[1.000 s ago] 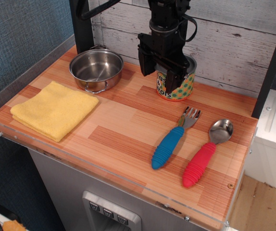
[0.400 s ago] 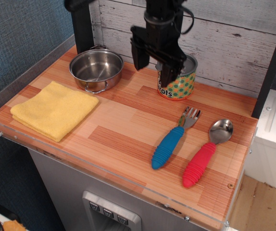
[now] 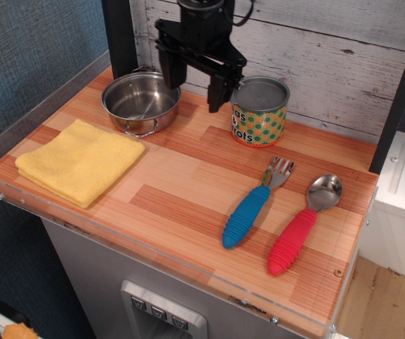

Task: Move the can to the back edge of the table

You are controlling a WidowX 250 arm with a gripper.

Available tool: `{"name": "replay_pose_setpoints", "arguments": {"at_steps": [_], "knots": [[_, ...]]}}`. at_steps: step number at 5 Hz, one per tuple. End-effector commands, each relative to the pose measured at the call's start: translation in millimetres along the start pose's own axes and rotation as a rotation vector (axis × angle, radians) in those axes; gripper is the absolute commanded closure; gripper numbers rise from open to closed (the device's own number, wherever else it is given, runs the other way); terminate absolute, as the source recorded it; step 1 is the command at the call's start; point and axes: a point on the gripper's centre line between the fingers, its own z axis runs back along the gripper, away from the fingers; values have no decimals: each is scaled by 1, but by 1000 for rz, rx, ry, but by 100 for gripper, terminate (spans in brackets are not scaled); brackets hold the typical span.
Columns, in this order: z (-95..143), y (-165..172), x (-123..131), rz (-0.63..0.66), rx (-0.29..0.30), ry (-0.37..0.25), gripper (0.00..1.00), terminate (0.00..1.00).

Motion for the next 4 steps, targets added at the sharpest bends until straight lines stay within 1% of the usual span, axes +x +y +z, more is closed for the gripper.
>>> {"name": "replay_pose_setpoints", "arguments": {"at_steps": [1, 2, 3, 4], "knots": [[24, 37, -31, 115, 15, -40, 0, 0], [24, 63, -34, 180, 23, -53, 0, 0], [23, 91, -32, 237, 36, -58, 0, 0], [22, 119, -31, 281, 49, -79, 0, 0]]}}
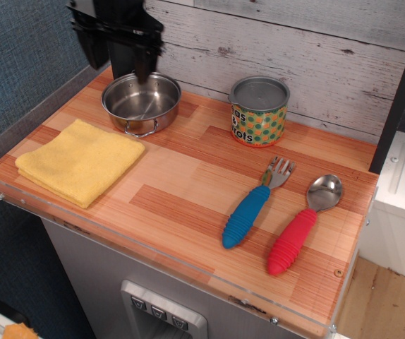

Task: Move the can to the back edge of the table

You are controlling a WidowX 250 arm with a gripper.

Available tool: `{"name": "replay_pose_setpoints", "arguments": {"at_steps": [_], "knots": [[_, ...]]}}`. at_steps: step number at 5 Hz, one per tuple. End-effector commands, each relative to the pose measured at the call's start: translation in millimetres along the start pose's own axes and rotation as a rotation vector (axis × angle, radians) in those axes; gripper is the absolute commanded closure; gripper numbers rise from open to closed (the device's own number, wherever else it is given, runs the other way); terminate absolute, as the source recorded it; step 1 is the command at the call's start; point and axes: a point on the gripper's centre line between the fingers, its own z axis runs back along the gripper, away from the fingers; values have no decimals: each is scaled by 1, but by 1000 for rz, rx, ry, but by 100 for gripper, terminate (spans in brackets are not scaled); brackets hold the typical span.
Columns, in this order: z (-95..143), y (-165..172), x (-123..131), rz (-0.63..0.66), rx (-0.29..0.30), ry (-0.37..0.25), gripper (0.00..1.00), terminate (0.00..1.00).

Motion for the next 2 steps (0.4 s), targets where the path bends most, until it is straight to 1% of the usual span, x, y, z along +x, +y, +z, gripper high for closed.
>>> {"name": "replay_pose_setpoints", "arguments": {"at_steps": [1, 2], "knots": [[13, 32, 3, 51, 26, -59, 0, 0], [13, 32, 3, 51, 26, -59, 0, 100]]}}
